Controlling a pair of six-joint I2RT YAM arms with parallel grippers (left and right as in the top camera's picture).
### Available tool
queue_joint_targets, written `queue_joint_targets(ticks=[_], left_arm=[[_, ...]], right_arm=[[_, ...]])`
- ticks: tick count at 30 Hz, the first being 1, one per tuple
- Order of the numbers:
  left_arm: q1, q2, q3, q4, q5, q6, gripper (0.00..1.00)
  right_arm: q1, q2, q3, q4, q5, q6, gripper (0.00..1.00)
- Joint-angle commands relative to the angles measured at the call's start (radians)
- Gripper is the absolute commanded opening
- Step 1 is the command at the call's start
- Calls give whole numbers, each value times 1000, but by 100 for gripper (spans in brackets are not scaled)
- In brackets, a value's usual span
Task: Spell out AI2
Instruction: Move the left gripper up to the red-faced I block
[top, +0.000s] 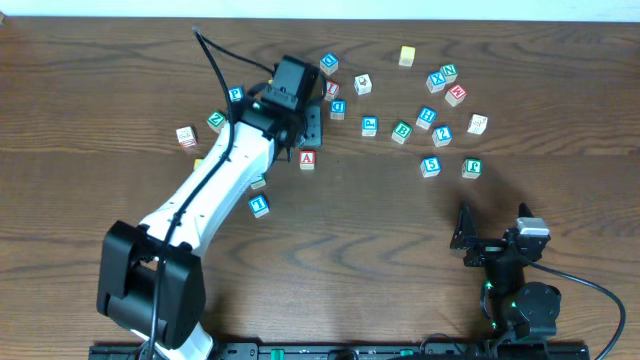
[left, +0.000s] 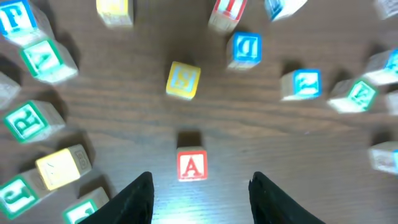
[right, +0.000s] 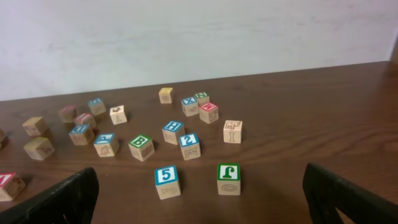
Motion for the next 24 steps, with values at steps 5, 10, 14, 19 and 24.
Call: queue_joint_targets(ticks=[5, 10, 14, 19, 24], left_arm=[[5, -29, 216, -62, -6, 40, 49], [14, 27, 344, -111, -6, 79, 48], [21, 131, 484, -187, -6, 120, 48], [21, 248, 610, -233, -6, 140, 48], [21, 332, 615, -193, -14, 149, 49]], right_arm=[[-13, -5, -3, -3, -2, 12, 99], [-12, -5, -3, -3, -2, 12, 99], [-13, -5, -3, -3, -2, 12, 99], [-13, -5, -3, -3, -2, 12, 99], [-12, -5, -3, -3, -2, 12, 99]])
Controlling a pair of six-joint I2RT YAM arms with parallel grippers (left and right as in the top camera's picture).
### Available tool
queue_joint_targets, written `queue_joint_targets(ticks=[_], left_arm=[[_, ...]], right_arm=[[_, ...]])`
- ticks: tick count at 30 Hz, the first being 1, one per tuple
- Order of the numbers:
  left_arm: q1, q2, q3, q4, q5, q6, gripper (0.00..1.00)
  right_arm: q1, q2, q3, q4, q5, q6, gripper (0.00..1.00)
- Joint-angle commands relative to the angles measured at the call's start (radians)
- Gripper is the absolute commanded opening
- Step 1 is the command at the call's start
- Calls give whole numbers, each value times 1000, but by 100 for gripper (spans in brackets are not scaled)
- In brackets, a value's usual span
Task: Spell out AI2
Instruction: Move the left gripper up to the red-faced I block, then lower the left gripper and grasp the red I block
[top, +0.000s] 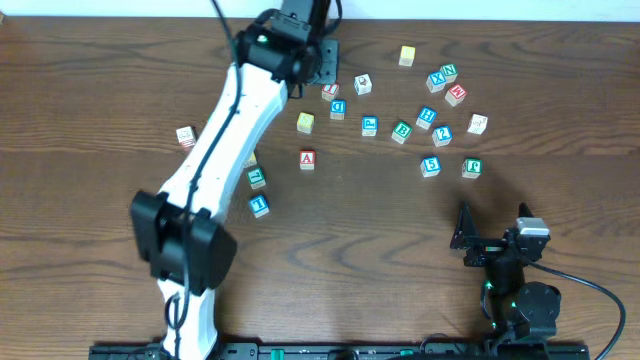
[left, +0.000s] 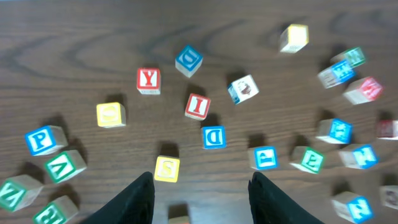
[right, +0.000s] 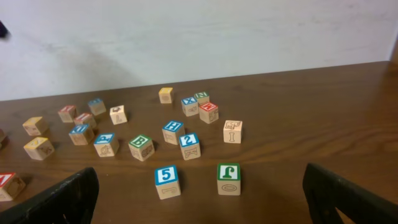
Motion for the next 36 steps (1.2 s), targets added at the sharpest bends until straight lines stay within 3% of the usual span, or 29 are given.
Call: queue_joint_targets(ticks=[1, 10, 36], left_arm=[[5, 56, 25, 21, -13, 35, 49], [4, 234, 25, 151, -26, 93, 62], [4, 410, 13, 313, -66, 121, 63]], right_arm=[[-12, -5, -3, -3, -2, 12, 99], [-12, -5, -3, -3, -2, 12, 99], [-12, -5, -3, -3, -2, 12, 99]])
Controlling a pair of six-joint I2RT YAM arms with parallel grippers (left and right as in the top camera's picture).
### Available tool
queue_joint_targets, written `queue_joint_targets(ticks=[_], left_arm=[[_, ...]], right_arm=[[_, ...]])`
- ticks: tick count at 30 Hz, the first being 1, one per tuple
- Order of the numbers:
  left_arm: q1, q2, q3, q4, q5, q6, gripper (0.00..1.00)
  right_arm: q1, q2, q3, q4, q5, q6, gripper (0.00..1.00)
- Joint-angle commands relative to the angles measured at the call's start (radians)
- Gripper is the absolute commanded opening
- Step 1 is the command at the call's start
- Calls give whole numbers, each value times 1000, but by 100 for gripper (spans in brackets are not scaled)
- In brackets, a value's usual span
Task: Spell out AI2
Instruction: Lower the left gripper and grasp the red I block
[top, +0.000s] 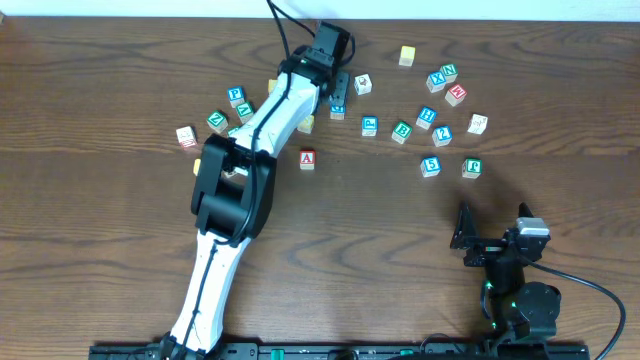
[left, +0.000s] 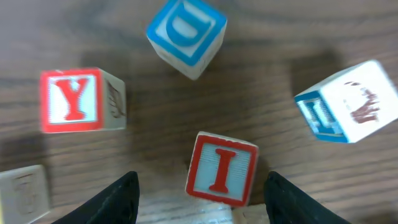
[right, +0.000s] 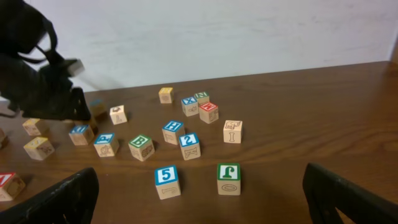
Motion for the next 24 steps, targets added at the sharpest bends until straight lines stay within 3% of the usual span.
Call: queue_joint_targets(ticks=[1, 16, 24], left_arm=[[5, 18, 13, 17, -13, 19, 63], [4, 59, 13, 59, -13, 18, 63], [4, 59, 13, 63, -13, 18, 55]], right_arm=[[-12, -5, -3, -3, -2, 12, 99], [-12, -5, -3, -3, -2, 12, 99], [-12, -5, -3, -3, -2, 12, 99]])
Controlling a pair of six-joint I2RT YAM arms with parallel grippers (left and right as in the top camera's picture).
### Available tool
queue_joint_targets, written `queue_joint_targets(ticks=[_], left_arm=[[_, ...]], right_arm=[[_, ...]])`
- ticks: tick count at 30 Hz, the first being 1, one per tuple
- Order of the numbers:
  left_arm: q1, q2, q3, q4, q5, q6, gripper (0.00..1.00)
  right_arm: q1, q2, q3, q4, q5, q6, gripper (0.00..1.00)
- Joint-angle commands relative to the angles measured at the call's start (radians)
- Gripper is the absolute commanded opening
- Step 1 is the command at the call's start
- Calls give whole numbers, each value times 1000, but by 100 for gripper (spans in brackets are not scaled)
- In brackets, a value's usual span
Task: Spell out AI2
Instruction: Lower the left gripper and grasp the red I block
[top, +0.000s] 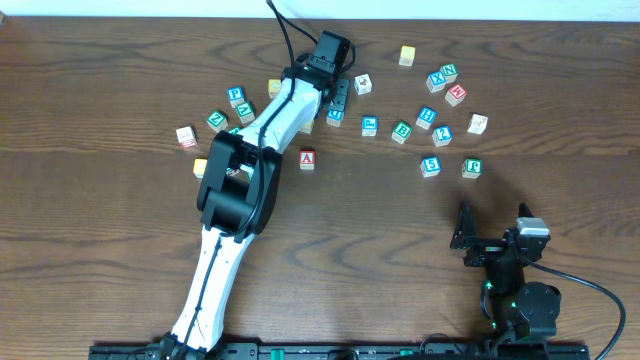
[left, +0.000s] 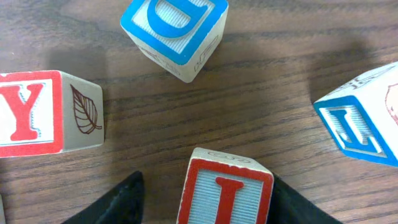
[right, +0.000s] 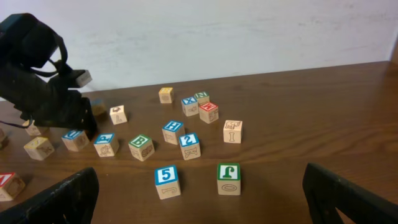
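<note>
The red "I" block (left: 227, 193) stands on the table between the fingers of my left gripper (left: 208, 205), which is open and low around it. There is a gap on the block's left side, and the right finger is close against it. In the overhead view the left gripper (top: 335, 95) is at the back of the table. The red "A" block (top: 307, 158) stands alone nearer the middle. The blue "2" block (right: 189, 140) sits in the right-hand cluster. My right gripper (right: 199, 193) is open and holds nothing.
Close around the "I" block are a red "Y" block (left: 25, 112), a blue block (left: 174, 25) and a blue "L" block (left: 367, 124). Blue "5" (right: 166, 176) and green "J" (right: 229, 173) lie nearest the right gripper. More blocks are scattered at the back left (top: 225, 110).
My left gripper has come lower over the red "I" block, which now sits between its fingers. The right arm and the other blocks have not moved.
My left gripper was open just behind the "A" block near the table's middle. Then it was high over the back cluster, with the "A" block left standing. Then it was above the "I" block, and now it is low around it.
</note>
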Motion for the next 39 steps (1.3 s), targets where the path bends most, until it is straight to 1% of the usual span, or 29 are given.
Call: queue_joint_targets(ticks=[1, 6, 9, 14, 21, 29, 35, 38, 39], left_arm=[[4, 11, 13, 5, -13, 7, 54], [4, 6, 14, 8, -13, 7, 51], [4, -6, 14, 8, -13, 7, 45], [4, -33, 14, 8, -13, 7, 44], [4, -76, 14, -10, -13, 6, 36], [4, -99, 14, -38, -13, -31, 34], [4, -99, 14, -44, -13, -31, 34], [4, -91, 13, -28, -13, -31, 36], [4, -89, 13, -21, -13, -31, 39]], right_arm=[[-12, -5, -3, -3, -2, 12, 99], [-12, -5, -3, -3, -2, 12, 99], [-12, -5, -3, -3, -2, 12, 99], [-12, -5, -3, -3, -2, 12, 99], [-12, -5, -3, -3, -2, 12, 99], [-12, -5, -3, -3, -2, 12, 99], [-12, -5, -3, -3, -2, 12, 99], [-13, -5, -3, -3, -2, 12, 99], [-12, -5, -3, -3, -2, 12, 99]])
